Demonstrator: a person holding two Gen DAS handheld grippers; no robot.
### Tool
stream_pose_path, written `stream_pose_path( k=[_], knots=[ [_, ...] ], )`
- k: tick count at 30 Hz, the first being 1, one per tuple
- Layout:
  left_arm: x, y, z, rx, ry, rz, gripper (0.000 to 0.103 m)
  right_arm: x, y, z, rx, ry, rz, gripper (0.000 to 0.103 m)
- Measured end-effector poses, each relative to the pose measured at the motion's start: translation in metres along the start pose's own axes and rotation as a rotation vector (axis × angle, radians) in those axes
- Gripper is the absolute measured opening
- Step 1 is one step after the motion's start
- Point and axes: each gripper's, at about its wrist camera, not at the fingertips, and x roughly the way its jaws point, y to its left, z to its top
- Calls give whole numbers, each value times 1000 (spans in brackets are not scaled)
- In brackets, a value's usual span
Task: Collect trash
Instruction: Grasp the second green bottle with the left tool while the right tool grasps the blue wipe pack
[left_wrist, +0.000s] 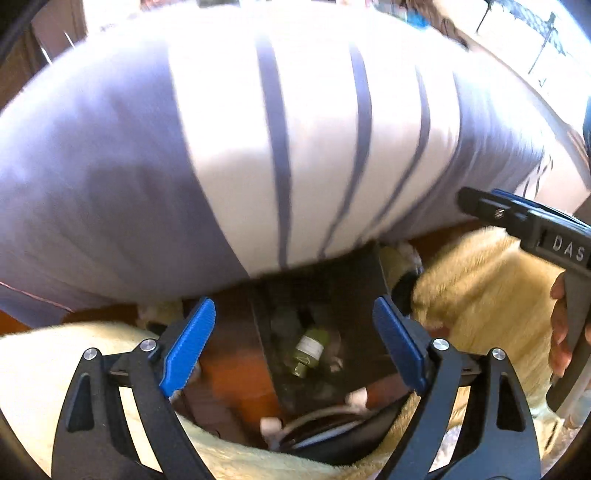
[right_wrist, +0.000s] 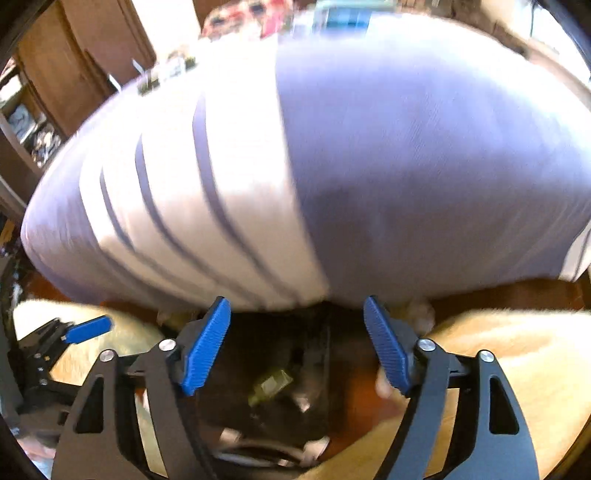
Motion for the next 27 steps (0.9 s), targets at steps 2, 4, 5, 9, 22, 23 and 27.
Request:
stream_pose_path(
  k=[2,4,5,9,22,23,27],
  knots=[
    [-17,6,12,-4,-55,16,83,-15,-5,15,4,-53,-10,80],
    [-34,11,27,-3,-115,42,83,-29,-10,36,4,-106,-25,81],
    [-41,13,33,0,-136,52,83,-32,-11,43,3,-120,-31,82],
    [-55,25,73,1,-203,98,83,-35,-17,82,-11,-167,-62,83],
    [-20,61,189,-55,-236,131,82,27,-30,184,19,-169,-105,83],
    [-16,62,194,-51,-235,130,82,32,-29,187,18,-166,-108,83],
    [1,62,217,-27,-233,135,79,54,-29,204,3,-141,-119,82]
  ],
)
